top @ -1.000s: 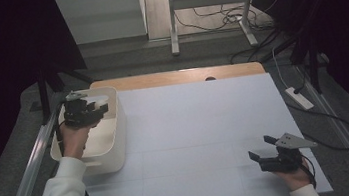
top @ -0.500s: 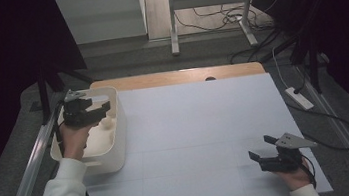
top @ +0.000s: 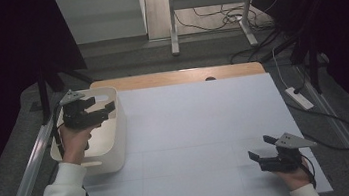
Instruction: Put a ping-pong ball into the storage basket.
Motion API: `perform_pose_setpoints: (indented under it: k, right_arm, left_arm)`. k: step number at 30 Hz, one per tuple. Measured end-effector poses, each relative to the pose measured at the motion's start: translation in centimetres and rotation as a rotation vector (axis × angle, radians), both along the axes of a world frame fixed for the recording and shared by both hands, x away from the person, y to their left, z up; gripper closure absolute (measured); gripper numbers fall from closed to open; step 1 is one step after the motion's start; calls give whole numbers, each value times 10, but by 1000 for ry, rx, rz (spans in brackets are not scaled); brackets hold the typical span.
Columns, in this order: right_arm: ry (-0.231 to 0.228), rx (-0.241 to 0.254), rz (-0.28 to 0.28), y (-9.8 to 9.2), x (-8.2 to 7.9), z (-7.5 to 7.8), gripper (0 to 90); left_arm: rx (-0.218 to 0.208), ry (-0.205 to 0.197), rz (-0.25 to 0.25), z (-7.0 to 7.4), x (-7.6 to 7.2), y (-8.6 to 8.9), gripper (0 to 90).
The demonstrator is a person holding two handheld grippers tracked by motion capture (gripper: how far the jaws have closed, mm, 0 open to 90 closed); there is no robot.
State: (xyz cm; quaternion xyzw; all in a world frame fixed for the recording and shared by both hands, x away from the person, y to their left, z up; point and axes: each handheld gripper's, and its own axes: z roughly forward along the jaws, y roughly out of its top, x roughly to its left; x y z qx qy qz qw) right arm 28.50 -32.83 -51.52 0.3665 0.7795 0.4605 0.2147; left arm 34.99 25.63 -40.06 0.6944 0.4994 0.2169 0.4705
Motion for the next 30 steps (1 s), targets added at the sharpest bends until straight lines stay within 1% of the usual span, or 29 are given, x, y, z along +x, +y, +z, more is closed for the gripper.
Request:
perform_pose_setpoints:
  k: [2, 6, 8, 16, 20, 24, 30]
  right_arm:
    - [-1, 2, 1, 0, 0, 0, 151]
    - [0, 2, 4, 0, 0, 0, 151]
    - [-1, 1, 6, 0, 1, 0, 151]
    - [-3, 0, 11, 1, 0, 0, 153]
    - [3, 1, 10, 1, 1, -1, 153]
    - [1, 0, 10, 0, 1, -1, 153]
    - [-1, -5, 9, 0, 1, -1, 153]
  left_arm:
    - [-2, -17, -10, 2, -3, -3, 190]
    - [-6, -45, -45, 8, -10, -11, 189]
    - [-18, -55, -63, 9, -13, -15, 188]
    - [-42, -82, -117, 11, -25, -28, 188]
    - [-51, -86, -138, 10, -29, -31, 187]
    - [-66, -88, -146, 8, -30, -35, 188]
    - [-64, -87, -165, 6, -33, -40, 189]
